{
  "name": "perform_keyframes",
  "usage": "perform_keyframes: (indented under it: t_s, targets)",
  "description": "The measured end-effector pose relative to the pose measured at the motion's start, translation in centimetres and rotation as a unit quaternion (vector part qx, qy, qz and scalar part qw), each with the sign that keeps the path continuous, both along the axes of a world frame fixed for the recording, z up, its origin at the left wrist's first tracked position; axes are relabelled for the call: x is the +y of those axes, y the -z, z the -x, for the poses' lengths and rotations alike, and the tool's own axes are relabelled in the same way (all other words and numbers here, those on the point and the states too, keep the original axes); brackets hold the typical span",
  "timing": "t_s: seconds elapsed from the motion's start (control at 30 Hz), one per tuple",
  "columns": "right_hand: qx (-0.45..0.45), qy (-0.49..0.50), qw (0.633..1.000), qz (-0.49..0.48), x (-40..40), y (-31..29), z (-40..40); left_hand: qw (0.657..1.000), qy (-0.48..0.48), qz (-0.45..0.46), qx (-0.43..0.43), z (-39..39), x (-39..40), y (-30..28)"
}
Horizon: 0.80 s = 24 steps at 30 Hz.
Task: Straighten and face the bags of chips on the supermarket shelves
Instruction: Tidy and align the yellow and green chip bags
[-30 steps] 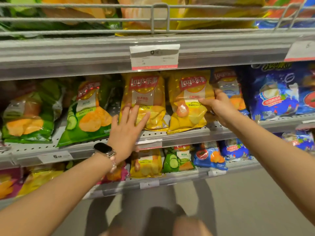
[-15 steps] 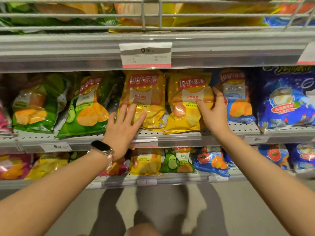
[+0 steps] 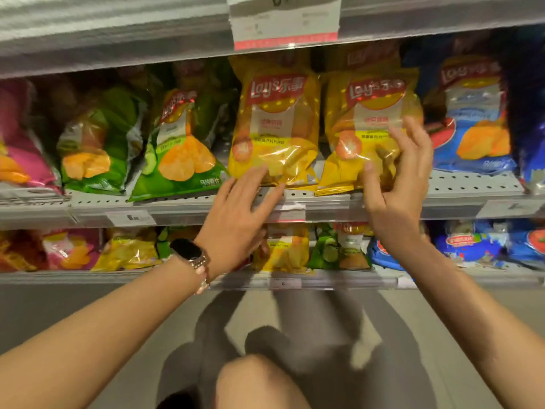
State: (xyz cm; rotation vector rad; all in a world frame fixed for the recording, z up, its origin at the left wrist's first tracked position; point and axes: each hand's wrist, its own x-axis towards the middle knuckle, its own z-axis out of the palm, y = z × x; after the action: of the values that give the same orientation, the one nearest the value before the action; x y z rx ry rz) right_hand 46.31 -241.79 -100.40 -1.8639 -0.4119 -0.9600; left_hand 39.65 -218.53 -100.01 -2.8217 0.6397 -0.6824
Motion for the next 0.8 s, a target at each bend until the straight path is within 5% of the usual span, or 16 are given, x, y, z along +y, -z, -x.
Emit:
perform_keyframes:
  t_s: [0.2, 0.37, 0.63, 0.8]
  targets:
    - [-0.009, -0.127, 0.990, 0.061, 0.6, 5.3, 3.5, 0.995, 0.076, -0.011, 0.068, 2.5, 2.7, 5.8]
    - [0.139, -0.118, 0.969, 0.170, 0.7, 11.9, 3.2, 0.981, -0.090, 0.070, 0.154, 0.8, 5.4, 11.3]
    - [0.337, 0.064, 0.922, 0.180, 0.6, 17.3, -1.0, 0.887, -0.329, 0.286, 0.153, -2.5, 6.7, 17.4]
    - [0.441, 0.041, 0.896, 0.023, 0.3, 18.6, -3.5, 0.798, -0.368, 0.438, 0.191, -4.7, 9.5, 18.9]
